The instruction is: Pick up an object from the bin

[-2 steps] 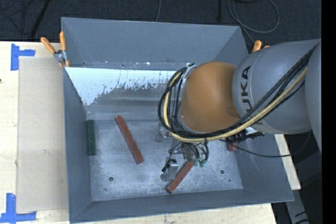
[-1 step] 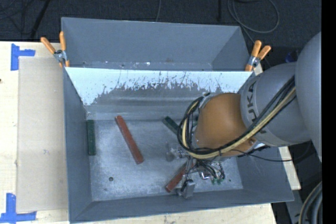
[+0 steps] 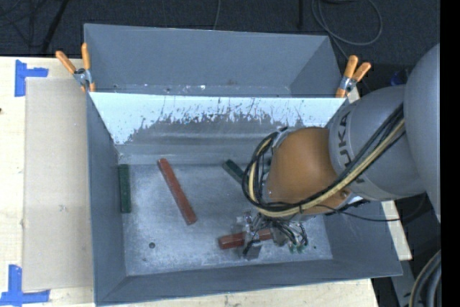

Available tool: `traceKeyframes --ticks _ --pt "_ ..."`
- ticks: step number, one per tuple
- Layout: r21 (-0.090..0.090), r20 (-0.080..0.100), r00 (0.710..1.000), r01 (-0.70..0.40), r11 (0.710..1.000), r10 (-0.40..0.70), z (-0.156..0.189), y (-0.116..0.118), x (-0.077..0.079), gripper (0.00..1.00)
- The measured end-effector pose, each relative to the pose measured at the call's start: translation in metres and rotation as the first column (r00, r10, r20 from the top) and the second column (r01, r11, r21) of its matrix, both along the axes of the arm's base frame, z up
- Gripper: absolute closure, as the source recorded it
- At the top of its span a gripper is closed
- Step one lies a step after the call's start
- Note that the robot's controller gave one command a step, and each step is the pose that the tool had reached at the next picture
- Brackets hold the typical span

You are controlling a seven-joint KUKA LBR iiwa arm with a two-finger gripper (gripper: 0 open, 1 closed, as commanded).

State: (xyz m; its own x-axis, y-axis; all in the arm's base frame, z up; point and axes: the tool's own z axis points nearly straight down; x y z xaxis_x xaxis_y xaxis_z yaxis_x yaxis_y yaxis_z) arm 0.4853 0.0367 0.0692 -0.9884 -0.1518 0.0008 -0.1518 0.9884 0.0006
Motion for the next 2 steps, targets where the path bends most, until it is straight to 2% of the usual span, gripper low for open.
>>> traceKeyframes --ticks 1,2 --pt "-0.001 0.01 1.0 0.026 1.0 -0.026 0.1764 -0.079 0.0023 1.0" --pt "0.0 0.001 1.0 0.027 1.0 -0.027 0.1718 -0.0778 0.001 0.0"
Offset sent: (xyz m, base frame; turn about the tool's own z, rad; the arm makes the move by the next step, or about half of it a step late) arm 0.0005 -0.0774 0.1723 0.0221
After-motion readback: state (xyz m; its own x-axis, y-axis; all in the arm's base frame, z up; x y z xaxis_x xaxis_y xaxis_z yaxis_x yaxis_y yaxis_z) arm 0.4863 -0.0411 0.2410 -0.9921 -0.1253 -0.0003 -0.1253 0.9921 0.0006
